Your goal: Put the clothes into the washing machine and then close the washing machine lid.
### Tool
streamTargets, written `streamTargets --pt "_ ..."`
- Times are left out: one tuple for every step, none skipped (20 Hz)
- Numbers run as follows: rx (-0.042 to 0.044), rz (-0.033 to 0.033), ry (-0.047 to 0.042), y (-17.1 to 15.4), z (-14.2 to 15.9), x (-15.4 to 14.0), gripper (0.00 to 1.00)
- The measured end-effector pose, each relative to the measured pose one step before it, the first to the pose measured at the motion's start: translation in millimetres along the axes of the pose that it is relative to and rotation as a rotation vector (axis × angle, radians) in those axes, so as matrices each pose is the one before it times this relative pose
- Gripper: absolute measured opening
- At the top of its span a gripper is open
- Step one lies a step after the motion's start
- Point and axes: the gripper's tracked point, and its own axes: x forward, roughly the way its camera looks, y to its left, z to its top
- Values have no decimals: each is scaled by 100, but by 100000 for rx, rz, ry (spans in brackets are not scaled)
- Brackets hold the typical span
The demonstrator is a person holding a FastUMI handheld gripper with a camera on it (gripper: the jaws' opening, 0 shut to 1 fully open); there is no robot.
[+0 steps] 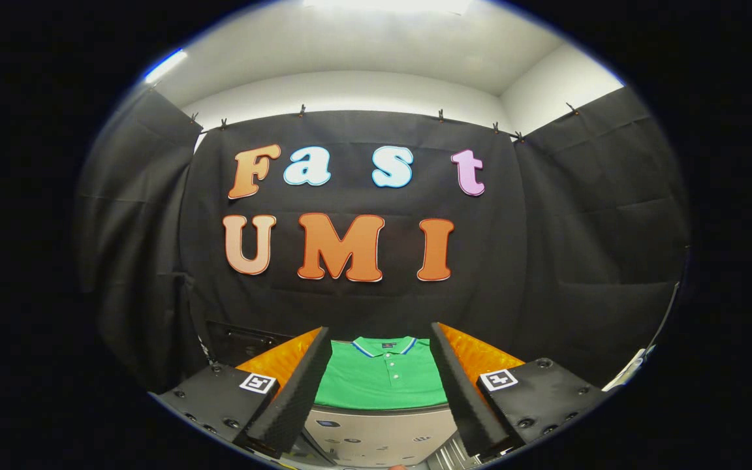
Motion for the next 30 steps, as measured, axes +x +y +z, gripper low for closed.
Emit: streamTargets --pt "-67 -80 174 -3 -34 -29 98" --pt "-207 46 -160 110 2 34 98" --pt "-319 -169 21 23 -9 74 98" --pt "-171 7 130 40 -59 29 98" --pt "240 103 59 96 -50 147 98" --pt "132 -52 786 145 -171 89 98" --pt "281 -439 371 27 -159 14 98" --pt "397 278 -15 117 64 90 98" --pt "459 -285 209 69 -43 10 98" --pt "-8 -623 576 -125 -40 86 98" --pt "-164 -848 730 -202 -155 220 98" --pt "-1341 -861 1227 -128 -99 245 98" --pt "-1282 -563 398 -193 -132 222 98" --pt "-590 -1133 558 -308 51 258 98" --pt "305 -946 916 -331 -62 107 98" --pt "1621 -237 633 4 -70 345 98" --pt "1696 146 745 165 -53 365 98" --pt "1326 -94 369 -2 11 473 98" --pt "365 -494 862 -153 -165 525 98" --pt "98 -290 178 -68 27 878 98" --pt "369 -132 1081 -50 -62 771 98" --pt "487 168 945 33 -275 863 98" --pt "687 288 1054 79 -280 1084 98" --pt "-104 -627 1904 -264 -551 1498 98" --pt "-663 140 1793 -159 -620 1434 98" --pt "-671 -263 1881 -95 -491 1465 98" --pt "-558 934 1921 38 -613 1628 98" --pt "-117 148 2340 -6 -597 1664 98" --pt "368 1093 3335 -35 -826 1635 98" --pt "891 262 2352 34 -725 1875 98"
